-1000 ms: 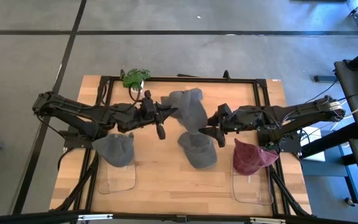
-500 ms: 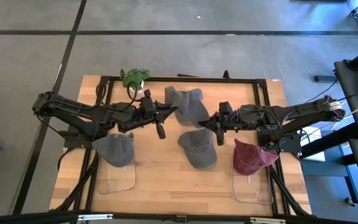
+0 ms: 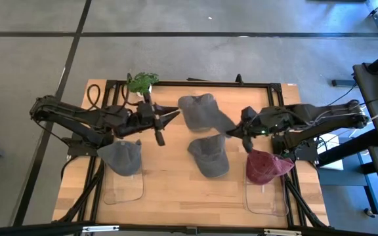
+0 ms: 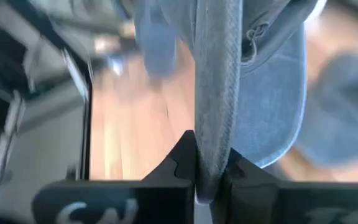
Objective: Pick & Place hat
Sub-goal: Put the dark blue cap into the left transparent bin
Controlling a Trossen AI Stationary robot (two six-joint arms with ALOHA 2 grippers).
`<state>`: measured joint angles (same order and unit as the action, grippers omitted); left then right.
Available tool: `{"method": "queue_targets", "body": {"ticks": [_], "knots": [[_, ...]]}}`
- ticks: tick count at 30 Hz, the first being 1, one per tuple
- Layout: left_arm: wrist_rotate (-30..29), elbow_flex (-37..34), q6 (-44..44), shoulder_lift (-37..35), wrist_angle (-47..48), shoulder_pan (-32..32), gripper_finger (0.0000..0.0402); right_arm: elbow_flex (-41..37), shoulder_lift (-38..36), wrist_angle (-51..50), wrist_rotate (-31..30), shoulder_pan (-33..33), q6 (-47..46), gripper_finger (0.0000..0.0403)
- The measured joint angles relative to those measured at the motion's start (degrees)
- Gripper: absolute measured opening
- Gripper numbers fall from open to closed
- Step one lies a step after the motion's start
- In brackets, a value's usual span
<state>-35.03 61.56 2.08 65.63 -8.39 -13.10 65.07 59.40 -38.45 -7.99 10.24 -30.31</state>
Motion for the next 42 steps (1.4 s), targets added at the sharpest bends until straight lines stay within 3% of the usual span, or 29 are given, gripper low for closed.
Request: {"method": "queue_targets", "body": {"ticks": [7,12,19,22,31,37,42], "knots": [[0.9,-0.6,-13.5,1.1,10.6,1.3,0.0072,9.5,2.6,-16.7,4.2,0.0,-0.8,0.0016],[6.6,-2.1,-18.3,2.9,15.3,2.5,0.0072,10.9,5.2,-24.3,10.3,0.0,0.8,0.0016],[20.5,-2.1,-17.1,5.3,14.6,2.9,0.0072,11.1,5.6,-17.4,17.4,0.0,4.9,0.0016],[22.0,-2.1,-16.5,6.2,14.2,2.8,0.0073,12.0,5.3,-14.0,19.7,0.2,5.4,0.0016],[26.6,-2.1,-15.9,6.3,8.3,2.7,0.0073,19.1,5.3,-14.0,19.0,0.8,8.6,0.0016],[30.1,-2.1,-15.9,6.3,5.8,2.7,0.0073,19.7,5.3,-14.6,18.8,0.8,9.5,0.0016],[30.2,-2.1,-17.2,6.1,5.5,2.7,0.0102,19.7,5.3,-16.6,19.8,0.8,9.5,0.0016]]}}
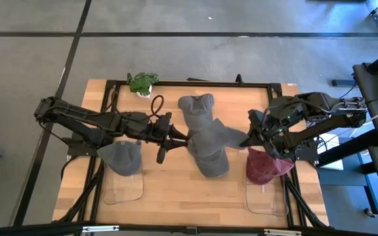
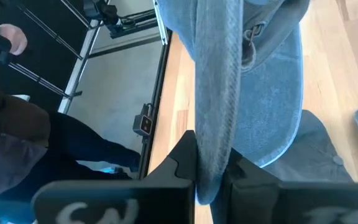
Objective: Pick & Place hat
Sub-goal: Put the dark blue cap into the left transparent bin
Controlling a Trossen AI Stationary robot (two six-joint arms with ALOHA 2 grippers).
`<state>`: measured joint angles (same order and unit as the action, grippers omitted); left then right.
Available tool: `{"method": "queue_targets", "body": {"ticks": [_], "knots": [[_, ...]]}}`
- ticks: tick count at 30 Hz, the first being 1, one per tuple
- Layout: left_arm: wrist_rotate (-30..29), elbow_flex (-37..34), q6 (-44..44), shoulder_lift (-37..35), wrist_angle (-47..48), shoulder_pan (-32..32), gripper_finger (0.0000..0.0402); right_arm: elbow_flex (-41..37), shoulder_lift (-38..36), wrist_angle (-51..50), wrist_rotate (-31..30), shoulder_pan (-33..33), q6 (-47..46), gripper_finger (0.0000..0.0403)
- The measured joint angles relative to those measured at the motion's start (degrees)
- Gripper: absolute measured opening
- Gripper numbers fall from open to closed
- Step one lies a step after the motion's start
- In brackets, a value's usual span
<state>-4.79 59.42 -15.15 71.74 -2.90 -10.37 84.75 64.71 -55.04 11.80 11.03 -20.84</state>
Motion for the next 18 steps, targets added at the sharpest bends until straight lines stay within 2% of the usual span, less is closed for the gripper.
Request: {"method": "queue_targets", "body": {"ticks": [10,18], "knots": [[1.9,0.0,-2.3,-2.9,1.6,0.0,0.0209,0.0,0.0,-1.1,1.4,0.0,0.0,0.0016],[1.6,0.0,-6.1,-3.5,1.4,0.0,0.0221,0.0,0.1,1.1,2.3,0.0,1.9,0.0016]]}}
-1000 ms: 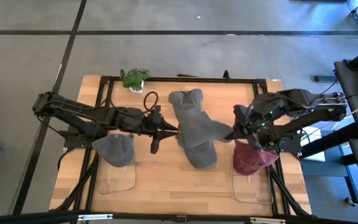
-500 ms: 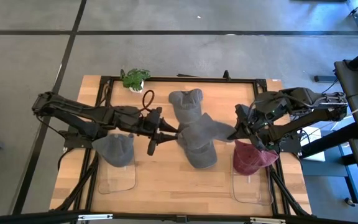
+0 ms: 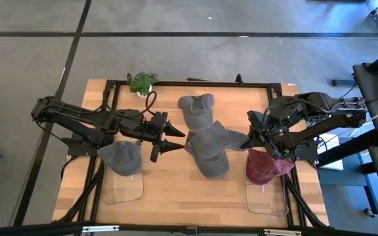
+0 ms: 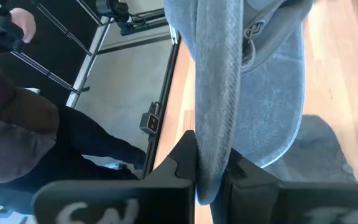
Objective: Pick & Place hat
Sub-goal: Put the dark blue cap into the left transparent bin
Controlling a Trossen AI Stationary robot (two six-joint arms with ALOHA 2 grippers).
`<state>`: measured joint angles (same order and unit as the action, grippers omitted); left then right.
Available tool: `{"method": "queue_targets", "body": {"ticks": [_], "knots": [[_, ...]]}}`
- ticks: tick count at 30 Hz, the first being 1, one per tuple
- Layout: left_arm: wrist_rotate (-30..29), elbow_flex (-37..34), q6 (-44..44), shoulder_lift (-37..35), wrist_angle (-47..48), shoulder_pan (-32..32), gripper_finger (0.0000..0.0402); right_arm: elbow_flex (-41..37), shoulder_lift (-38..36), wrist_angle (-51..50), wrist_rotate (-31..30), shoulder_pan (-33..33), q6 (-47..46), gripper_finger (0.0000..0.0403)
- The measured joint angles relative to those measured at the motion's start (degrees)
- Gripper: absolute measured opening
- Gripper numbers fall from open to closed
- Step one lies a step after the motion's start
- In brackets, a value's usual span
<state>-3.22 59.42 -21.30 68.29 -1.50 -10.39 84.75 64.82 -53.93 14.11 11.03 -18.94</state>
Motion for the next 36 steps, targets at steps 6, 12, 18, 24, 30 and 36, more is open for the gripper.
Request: {"method": "queue_targets", "body": {"ticks": [6,12,18,24,30,36], "knots": [[1.0,0.0,0.0,0.0,-0.5,0.0,0.0223,0.0,0.0,1.1,-1.5,0.0,2.2,0.0016],[1.9,0.0,0.6,0.0,-1.8,0.0,0.0222,0.0,0.2,3.3,-3.9,0.0,3.6,0.0016],[1.7,0.0,3.9,0.0,-7.6,0.0,0.0220,0.0,2.0,4.6,-4.0,0.0,3.1,0.0016],[1.6,0.0,4.5,0.0,-9.1,0.0,0.0215,0.0,3.7,6.6,-4.1,0.0,4.0,0.0016],[1.7,0.0,4.1,0.0,-9.0,0.0,0.0185,0.0,3.7,6.9,-4.2,0.0,4.2,0.0016],[1.7,0.0,4.1,0.0,-11.2,0.0,0.0128,0.0,3.7,6.6,-5.4,0.0,4.1,0.0016]]}}
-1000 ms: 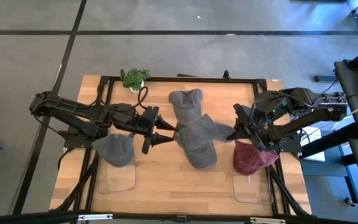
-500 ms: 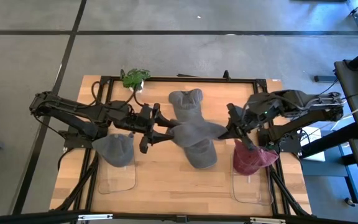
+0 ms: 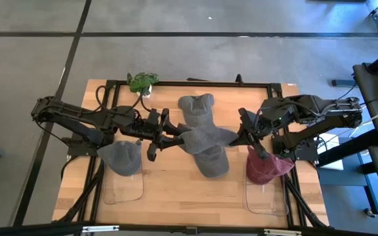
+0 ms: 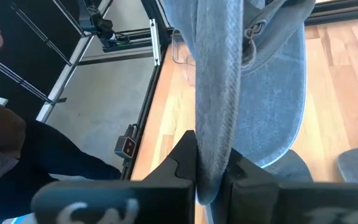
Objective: Pick & Place hat
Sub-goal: Put the dark blue cap into the left transparent bin
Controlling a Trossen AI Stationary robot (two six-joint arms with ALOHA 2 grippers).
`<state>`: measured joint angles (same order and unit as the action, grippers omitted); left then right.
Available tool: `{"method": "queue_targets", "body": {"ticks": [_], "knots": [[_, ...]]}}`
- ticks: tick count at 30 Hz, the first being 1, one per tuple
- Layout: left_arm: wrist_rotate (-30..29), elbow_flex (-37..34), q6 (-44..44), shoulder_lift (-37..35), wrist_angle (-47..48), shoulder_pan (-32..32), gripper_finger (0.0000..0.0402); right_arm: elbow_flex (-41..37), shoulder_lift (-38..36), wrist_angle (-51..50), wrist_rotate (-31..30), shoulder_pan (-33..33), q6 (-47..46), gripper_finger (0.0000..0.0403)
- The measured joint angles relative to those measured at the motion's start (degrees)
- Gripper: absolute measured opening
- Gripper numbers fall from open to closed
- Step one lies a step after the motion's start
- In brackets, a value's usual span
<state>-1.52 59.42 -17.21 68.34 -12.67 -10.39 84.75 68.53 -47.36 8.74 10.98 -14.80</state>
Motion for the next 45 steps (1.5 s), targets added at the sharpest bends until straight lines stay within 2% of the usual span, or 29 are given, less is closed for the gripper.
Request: {"method": "queue_targets", "body": {"ticks": [8,15,18,21,26,31,36,40,45], "knots": [[-0.3,0.0,1.0,0.0,0.0,0.0,0.0027,0.0,0.0,0.0,-0.2,0.0,-1.3,0.0020],[1.8,0.0,-0.2,-0.3,0.5,0.0,0.0023,0.0,0.0,-0.1,2.6,0.0,3.2,0.0032],[2.6,0.0,-1.6,-0.4,1.3,0.0,0.0023,0.0,0.0,-0.8,4.2,0.0,4.5,0.0068],[3.0,1.2,-2.9,-0.3,4.2,0.0,0.0023,0.0,0.0,-2.9,3.8,0.0,4.1,0.0121],[5.3,5.5,-9.4,-0.3,12.5,0.0,0.0023,0.0,-0.3,-12.3,-4.7,0.0,1.8,0.0197],[11.6,11.7,-20.5,-0.4,25.8,-0.1,0.0023,0.0,-0.4,-20.2,-14.2,0.0,0.0,0.0237],[16.5,17.8,-25.6,-0.4,41.0,-3.1,0.0023,0.0,-0.4,-22.0,-20.3,0.0,0.1,0.0245],[13.4,19.8,-29.3,-0.4,52.5,-7.5,0.0023,0.0,-0.4,-21.9,-21.1,0.0,0.0,0.0245],[10.0,19.8,-37.1,-0.4,61.3,-13.2,0.0023,0.0,-0.4,-21.9,-21.2,0.0,0.1,0.0245]]}}
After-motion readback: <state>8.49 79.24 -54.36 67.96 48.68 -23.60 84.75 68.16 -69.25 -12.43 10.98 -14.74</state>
